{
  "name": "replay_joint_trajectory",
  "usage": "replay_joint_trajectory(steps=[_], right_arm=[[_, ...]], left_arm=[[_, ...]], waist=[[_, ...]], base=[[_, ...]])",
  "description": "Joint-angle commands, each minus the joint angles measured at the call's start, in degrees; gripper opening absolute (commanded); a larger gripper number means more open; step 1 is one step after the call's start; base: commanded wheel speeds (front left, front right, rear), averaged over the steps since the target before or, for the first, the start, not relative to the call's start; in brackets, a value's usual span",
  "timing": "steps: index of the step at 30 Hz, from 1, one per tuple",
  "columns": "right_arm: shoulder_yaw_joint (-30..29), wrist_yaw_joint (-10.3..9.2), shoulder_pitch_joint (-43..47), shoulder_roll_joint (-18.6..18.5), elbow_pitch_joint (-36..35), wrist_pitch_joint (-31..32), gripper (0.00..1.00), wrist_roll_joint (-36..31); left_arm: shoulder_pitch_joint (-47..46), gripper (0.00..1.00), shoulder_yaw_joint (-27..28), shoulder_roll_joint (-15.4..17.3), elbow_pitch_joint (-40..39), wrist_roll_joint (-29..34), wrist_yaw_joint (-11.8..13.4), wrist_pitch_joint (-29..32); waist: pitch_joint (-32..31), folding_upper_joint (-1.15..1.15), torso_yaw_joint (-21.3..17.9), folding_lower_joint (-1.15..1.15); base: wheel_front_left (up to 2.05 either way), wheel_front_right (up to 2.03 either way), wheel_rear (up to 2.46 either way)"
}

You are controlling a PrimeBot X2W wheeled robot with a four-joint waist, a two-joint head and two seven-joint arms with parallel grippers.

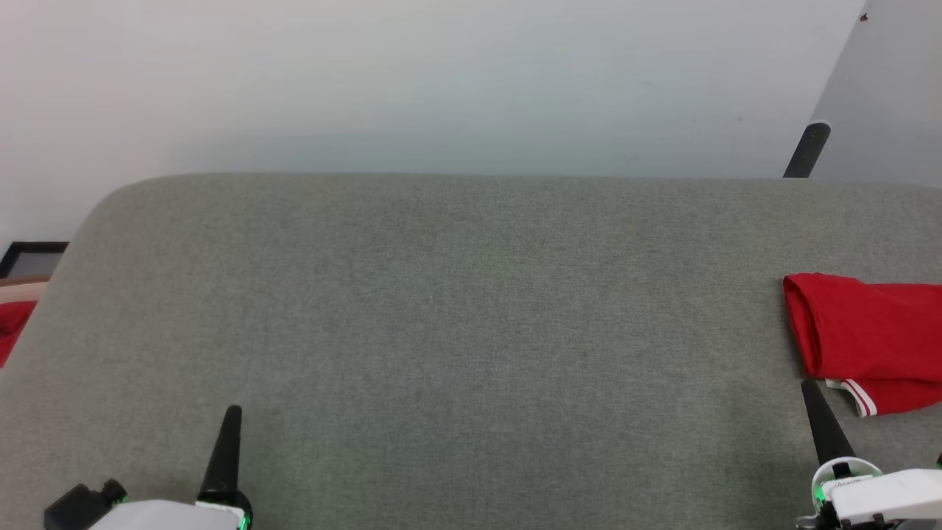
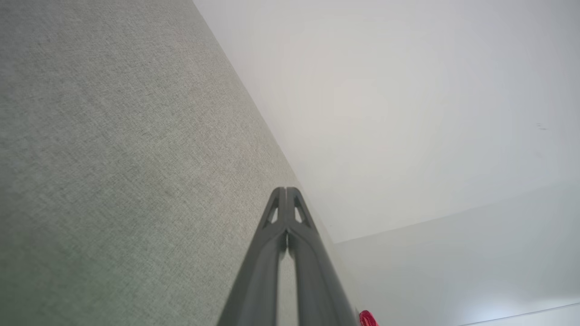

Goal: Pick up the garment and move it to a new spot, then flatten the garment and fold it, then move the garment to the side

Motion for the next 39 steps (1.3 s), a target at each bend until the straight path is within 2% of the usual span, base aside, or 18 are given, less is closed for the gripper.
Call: replay_joint_trajectory(steps=[1,39], right_arm=[[-0.23,-0.02,-1.4,-0.04,-0.07,0.37,0.0,1.65],[-0.53,-0.02,-4.4,0.71,3.49,2.57,0.0,18.53]], left_arm=[[-1.42,0.0,0.38,0.02,-0.17,-1.46,0.06,0.51],[-5.74,0.0,1.21,-3.55,2.92,-15.88,0.09,5.53]], waist=[[-0.02,0.0,-0.02,0.0],[-0.38,0.0,-0.35,0.0]], base=[[0.0,0.0,0.0],[0.0,0.0,0.0]])
